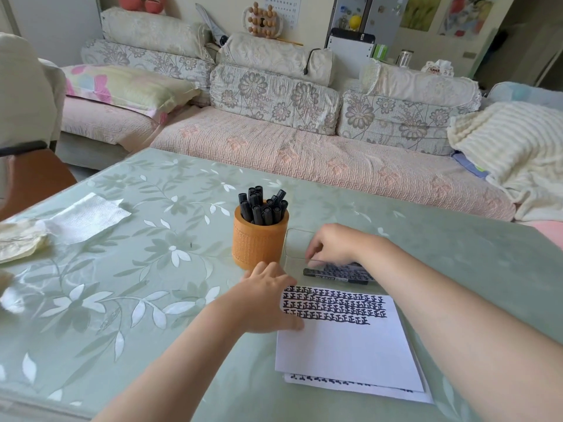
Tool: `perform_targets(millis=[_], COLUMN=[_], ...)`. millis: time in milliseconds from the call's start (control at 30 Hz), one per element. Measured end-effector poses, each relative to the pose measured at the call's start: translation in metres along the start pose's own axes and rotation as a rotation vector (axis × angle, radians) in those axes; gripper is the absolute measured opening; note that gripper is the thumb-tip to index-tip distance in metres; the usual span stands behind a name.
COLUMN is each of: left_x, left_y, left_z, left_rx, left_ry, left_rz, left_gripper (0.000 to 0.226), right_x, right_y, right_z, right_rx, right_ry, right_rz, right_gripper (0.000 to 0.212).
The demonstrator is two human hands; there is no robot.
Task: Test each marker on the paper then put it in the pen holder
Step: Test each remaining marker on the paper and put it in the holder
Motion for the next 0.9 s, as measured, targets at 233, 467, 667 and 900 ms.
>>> perform_targets(millis=[233, 467, 667, 900], left_x=[-0.003, -0.003, 0.001, 0.01], left_y=[-0.002, -0.001, 0.002, 0.01], left_z=[-0.004, -0.003, 0.001, 0.012], left_rx=[-0.027, -0.024, -0.022, 0.059], left_ry=[0.004, -0.002, -0.006, 0.1], left_rz=[-0.005, -0.004, -0.001, 0.052], left_gripper=[0.088, 0.087, 0.082, 0.066], right_x=[-0.016, -0.011, 0.03, 0.09], right_y=[-0.009, -0.006, -0.012, 0.01], right_z=[-0.002, 0.005, 0.029, 0.03], right_rx=[0.136, 0.092, -0.136, -0.33], right_ry=[-0.173, 0.067, 0.497, 0.902], right_rz=[-0.041, -0.01, 0.133, 0.224], right_gripper=[0.018, 0.018, 0.01, 0.015])
Point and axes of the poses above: each hand's wrist, its own x-axis away from the middle knuckle, its own z-axis out of the back of the hand, y = z × x, the point moved 5 cm from there along -x, towards the middle knuckle, and after that the axes turned 11 degrees about -x, right-handed, at the moved point
